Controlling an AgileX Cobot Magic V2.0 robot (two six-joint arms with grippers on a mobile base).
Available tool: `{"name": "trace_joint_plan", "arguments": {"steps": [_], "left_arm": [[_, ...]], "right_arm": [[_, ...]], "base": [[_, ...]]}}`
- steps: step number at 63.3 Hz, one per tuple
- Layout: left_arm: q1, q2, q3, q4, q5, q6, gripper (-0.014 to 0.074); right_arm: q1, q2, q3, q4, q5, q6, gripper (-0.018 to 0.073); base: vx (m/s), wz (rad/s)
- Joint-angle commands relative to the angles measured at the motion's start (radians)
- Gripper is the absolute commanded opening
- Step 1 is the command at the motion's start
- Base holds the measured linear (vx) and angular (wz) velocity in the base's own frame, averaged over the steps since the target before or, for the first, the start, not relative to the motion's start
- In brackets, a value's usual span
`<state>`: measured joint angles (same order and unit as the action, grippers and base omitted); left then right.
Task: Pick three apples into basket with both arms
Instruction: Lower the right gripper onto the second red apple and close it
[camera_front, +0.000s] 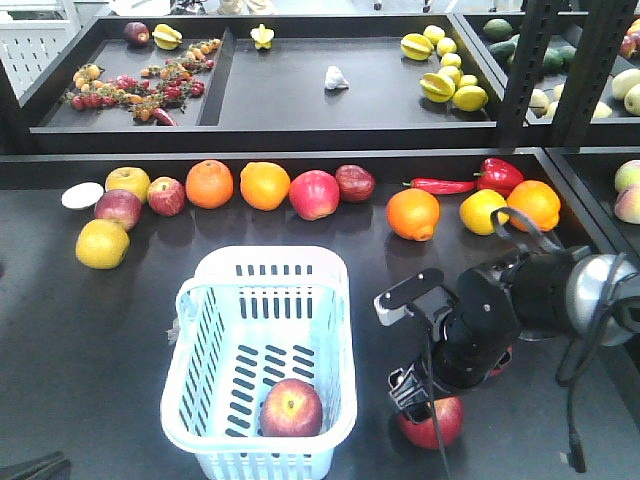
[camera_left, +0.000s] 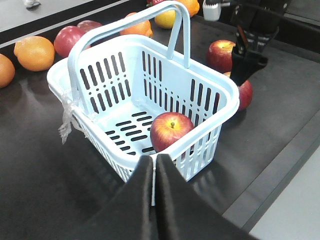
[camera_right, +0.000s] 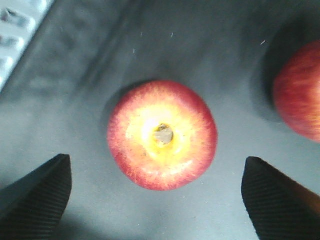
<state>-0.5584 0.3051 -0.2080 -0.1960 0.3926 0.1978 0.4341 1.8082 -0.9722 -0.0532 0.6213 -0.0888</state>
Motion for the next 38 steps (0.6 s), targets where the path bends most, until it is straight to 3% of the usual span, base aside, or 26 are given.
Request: {"name": "trace_joint_plan", "arguments": {"steps": [1,38], "left_arm": [[-0.002,0.007,-0.029,-0.015,-0.068,-0.008,-0.0006],[-0.002,0.007,-0.029,-0.015,-0.068,-0.008,-0.0006]], "right_arm": [[-0.005,-0.018,-0.026,-0.003,-0.025,-0.014,0.0653],[-0.005,0.118,-0.026,0.003,-0.093,-0.048,0.0652]], "base": [[0.0,0.0],[0.0,0.0]]}}
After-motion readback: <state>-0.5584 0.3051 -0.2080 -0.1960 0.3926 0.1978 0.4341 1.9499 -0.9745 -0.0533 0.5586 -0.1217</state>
